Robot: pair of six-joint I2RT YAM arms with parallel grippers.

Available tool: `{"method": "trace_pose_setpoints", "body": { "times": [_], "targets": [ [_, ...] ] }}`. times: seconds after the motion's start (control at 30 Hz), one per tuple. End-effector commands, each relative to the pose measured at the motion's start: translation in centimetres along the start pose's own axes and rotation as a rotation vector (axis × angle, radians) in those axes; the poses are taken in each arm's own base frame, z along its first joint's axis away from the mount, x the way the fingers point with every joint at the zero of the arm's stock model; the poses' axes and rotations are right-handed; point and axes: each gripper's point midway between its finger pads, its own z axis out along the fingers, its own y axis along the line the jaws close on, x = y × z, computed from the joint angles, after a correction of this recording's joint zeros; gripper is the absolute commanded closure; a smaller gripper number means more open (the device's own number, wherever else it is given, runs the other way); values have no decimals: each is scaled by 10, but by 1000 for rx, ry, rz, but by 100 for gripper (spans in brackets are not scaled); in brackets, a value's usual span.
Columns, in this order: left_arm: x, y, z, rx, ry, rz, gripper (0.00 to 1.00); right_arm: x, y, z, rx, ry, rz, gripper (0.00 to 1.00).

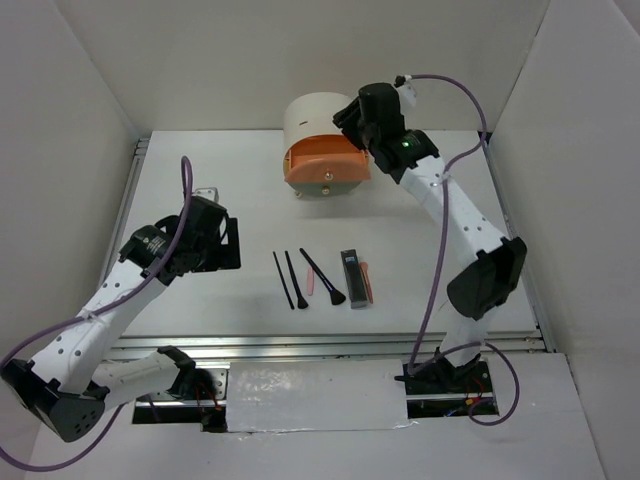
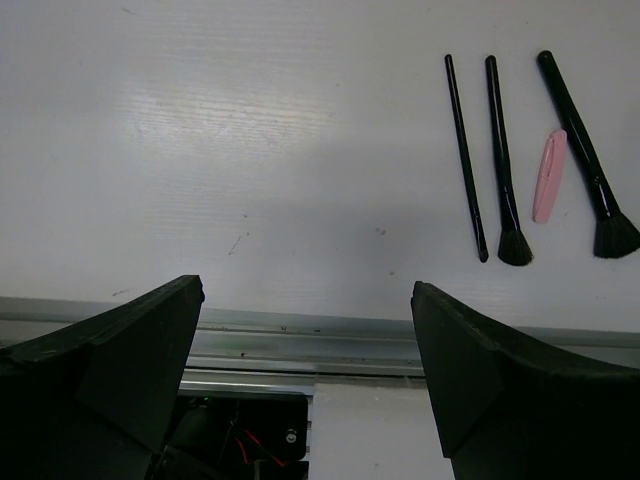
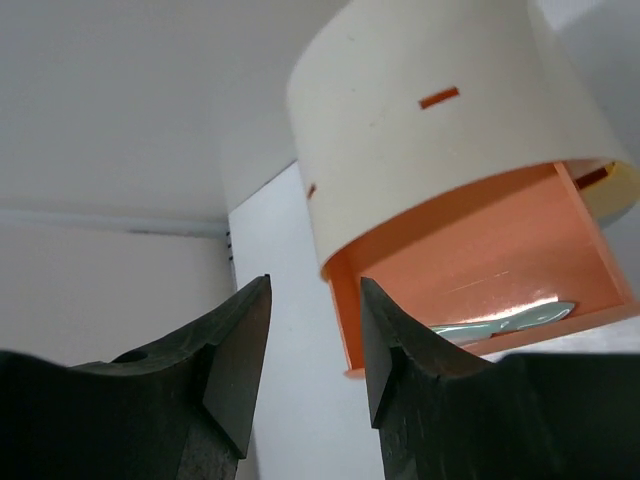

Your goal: Organize the makeup

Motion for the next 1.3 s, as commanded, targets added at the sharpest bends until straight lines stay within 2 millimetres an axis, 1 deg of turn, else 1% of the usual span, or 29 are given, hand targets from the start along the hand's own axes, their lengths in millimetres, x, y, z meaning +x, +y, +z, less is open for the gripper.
{"method": "trace_pose_setpoints", "body": {
  "times": [0.0,0.03,0.07,0.1,0.13,0.17,0.2,0.23,0.27,0.3,0.33,0.37,0.4,0.43,0.47,0.5,0.57,0.6,0.63,0.67,0.7,0.77,0.8,0.83,0.87,0.9,0.93,1.07,1.27],
  "targets": [
    [-12,-16,-4,74,-20,-18,1,-19,34,-61,-216,-2,-183,51],
    [-14,-21,-3,91,-20,-19,1,-23,38,-82,-259,-8,-202,50],
    [-14,-24,-2,102,-14,-19,0,-18,29,-90,-252,3,-237,49],
    [-11,-30,0,131,4,-17,1,0,1,-86,-198,42,-269,48],
    [-11,-37,4,151,13,-14,1,-10,-5,-107,-197,14,-267,48],
    [-8,-41,8,159,33,-20,1,-7,-18,-113,-174,16,-265,47],
    [-6,-47,10,168,48,-20,1,7,-48,-111,-116,43,-276,46],
    [-1,-55,16,174,81,-14,1,-4,-53,-132,-121,11,-262,45],
    [-3,-62,17,181,84,-30,1,-3,-63,-139,-108,13,-251,45],
    [2,-74,21,177,101,-5,1,1,-82,-151,-87,27,-252,44],
    [3,-82,22,181,103,5,1,3,-89,-156,-75,34,-250,44],
    [-3,-95,20,200,90,-4,1,7,-97,-161,-68,49,-245,43],
    [3,-111,19,226,100,29,1,16,-111,-163,-44,75,-252,43],
    [11,-125,27,238,137,46,2,16,-119,-174,-36,87,-250,43],
    [9,-139,29,267,135,43,2,18,-126,-179,-26,97,-237,43],
    [20,-153,41,269,177,69,2,22,-137,-188,-18,108,-236,43],
    [24,-174,48,300,198,71,2,23,-148,-196,-9,108,-219,42],
    [29,-182,51,304,209,79,3,23,-150,-200,-15,106,-215,42],
    [37,-189,63,288,236,86,4,18,-150,-210,-33,92,-208,42],
    [37,-194,66,291,239,84,5,17,-151,-215,-37,90,-206,42],
    [44,-201,76,281,255,94,8,14,-153,-222,-43,86,-207,41],
    [47,-210,83,281,260,98,12,11,-152,-229,-51,84,-217,41],
    [53,-215,94,273,277,106,13,9,-155,-234,-49,83,-223,41],
    [53,-219,98,273,279,108,15,10,-156,-236,-49,87,-233,41],
    [61,-222,108,254,298,120,15,8,-157,-239,-50,85,-234,41],
    [62,-225,111,254,299,123,18,7,-157,-241,-54,84,-238,41],
    [62,-228,114,250,299,124,19,7,-158,-242,-55,83,-243,41],
    [74,-230,130,224,318,123,26,5,-157,-248,-70,84,-264,40],
    [87,-229,146,192,338,123,35,7,-153,-250,-93,99,-291,40]
  ]
}}
